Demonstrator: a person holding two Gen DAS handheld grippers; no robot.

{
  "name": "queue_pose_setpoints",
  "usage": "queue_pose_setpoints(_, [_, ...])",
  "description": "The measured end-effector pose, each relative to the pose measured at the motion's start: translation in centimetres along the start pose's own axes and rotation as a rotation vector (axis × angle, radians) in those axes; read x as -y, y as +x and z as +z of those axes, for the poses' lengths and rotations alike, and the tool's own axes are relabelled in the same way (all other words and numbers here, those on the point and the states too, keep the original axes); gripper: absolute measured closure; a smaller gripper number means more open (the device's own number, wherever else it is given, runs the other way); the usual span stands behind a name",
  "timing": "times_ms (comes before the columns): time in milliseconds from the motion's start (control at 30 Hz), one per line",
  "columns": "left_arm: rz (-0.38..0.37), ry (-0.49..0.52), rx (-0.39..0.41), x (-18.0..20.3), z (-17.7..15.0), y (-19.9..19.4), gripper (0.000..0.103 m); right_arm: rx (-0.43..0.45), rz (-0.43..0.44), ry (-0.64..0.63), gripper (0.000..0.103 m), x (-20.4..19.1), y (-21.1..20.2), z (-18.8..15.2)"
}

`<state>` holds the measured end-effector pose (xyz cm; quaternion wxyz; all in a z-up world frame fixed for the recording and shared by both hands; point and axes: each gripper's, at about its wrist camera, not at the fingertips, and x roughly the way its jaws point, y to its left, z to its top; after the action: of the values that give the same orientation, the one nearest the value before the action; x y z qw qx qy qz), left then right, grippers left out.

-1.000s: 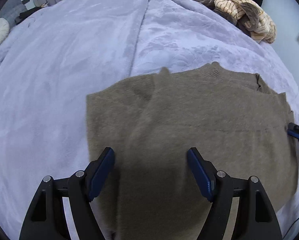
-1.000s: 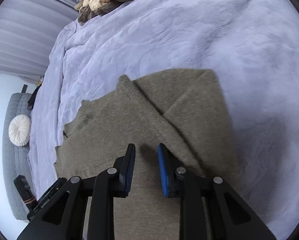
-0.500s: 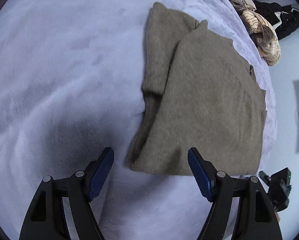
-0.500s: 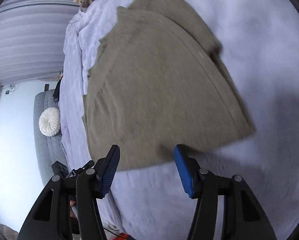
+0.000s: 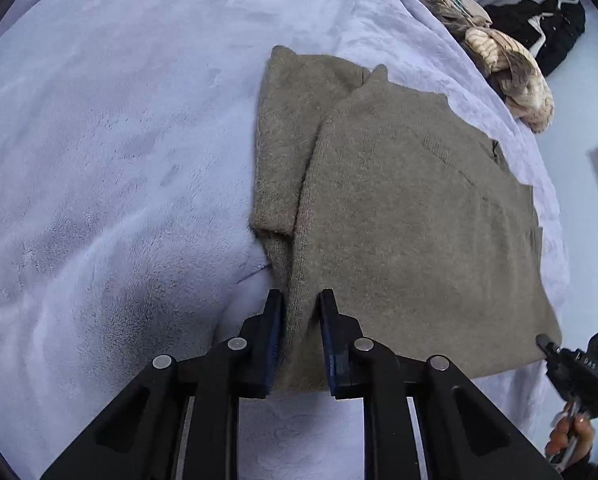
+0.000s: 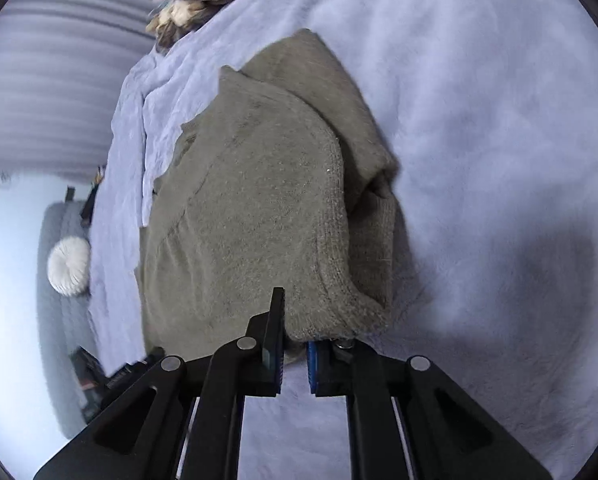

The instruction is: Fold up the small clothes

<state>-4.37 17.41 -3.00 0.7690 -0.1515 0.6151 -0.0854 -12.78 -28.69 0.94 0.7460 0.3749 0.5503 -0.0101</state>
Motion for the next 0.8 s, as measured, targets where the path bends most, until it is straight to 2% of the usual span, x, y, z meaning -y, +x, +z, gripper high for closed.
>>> queue_pose_setpoints(67, [0.025,-0.002,-0.026,-0.9,-0.7,1.1,0.083,-0.023,-0.069,-0.019,0.094,1.2,0.8,0.0])
queue_pose_setpoints(133, [0.004,-0.035,-0.033,-1.7,-0.9,1.8,0.083,-0.060,-0.117,-0.016,0.093,3.0,2.3,-0.2])
queue_pose_setpoints(233, [0.011,-0.037,-0.040,-2.2,-1.0,0.9,0.083,-0.058,-0.089,0.038,0.093,4.3,2.3,-0.4])
queue_pose_setpoints(367, [0.030,0.007,-0.038,-1.9,-0.8,-1.0,0.083,-0.042,-0.133,0.035,0.088,4.0,0.1,-1.3])
queue_pose_setpoints(433, [0.042,0.025,-0.002,-1.9,-0.2,-2.6,0.083,-0.001,-0.153,0.022,0.088,3.4,-1.7,-1.7])
queue_pose_setpoints(567, [0.007,0.079,0.076,0.3,2.8,-4.0,0.083,0.089,-0.169,-0.068,0.088,0.6,-4.3,-0.9])
queue_pose_setpoints(667, [0.032,0.120,0.092,3.0,5.6,-2.1,0.083,0.087,-0.171,-0.145,0.088,-2.1,-3.0,0.9])
queue_pose_setpoints(800, [0.039,0.098,0.077,4.9,7.5,1.1,0.083,0.050,-0.199,-0.205,0.088,-3.7,0.5,2.5])
